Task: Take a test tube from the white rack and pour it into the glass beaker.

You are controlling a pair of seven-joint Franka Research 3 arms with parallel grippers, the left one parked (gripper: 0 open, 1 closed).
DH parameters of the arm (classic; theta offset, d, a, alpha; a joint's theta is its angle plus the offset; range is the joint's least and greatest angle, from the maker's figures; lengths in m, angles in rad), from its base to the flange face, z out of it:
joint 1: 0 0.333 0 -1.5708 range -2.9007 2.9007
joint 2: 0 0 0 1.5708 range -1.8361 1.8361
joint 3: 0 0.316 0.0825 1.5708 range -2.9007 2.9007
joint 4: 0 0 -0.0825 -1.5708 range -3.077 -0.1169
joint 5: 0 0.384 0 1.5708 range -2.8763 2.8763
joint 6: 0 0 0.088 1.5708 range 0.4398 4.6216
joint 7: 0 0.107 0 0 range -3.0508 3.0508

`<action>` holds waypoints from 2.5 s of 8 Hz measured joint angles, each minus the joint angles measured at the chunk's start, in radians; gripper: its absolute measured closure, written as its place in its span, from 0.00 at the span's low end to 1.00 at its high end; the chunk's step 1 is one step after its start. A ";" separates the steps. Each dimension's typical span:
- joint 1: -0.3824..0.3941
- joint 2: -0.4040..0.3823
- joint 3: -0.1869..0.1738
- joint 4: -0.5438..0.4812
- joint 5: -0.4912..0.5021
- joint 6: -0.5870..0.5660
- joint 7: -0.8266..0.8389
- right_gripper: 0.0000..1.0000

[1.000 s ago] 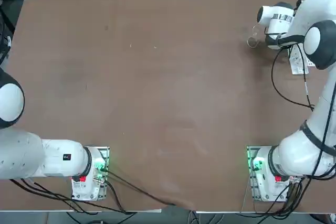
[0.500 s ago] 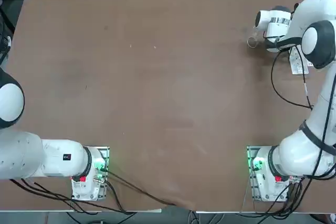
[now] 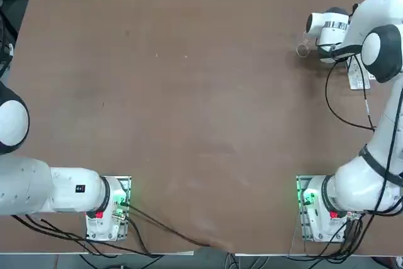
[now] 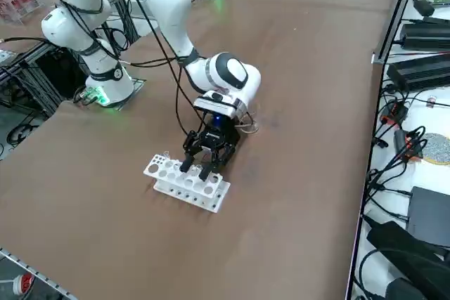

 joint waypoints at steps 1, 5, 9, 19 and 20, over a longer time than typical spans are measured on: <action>0.000 0.005 0.000 0.000 -0.005 0.000 0.002 0.42; 0.004 0.023 0.002 0.006 -0.031 0.000 0.013 0.77; 0.007 0.024 0.002 0.008 -0.032 -0.002 0.016 0.81; 0.017 -0.128 0.006 0.022 -0.029 -0.111 -0.260 0.81; 0.018 -0.154 0.007 0.022 -0.022 -0.116 -0.304 0.81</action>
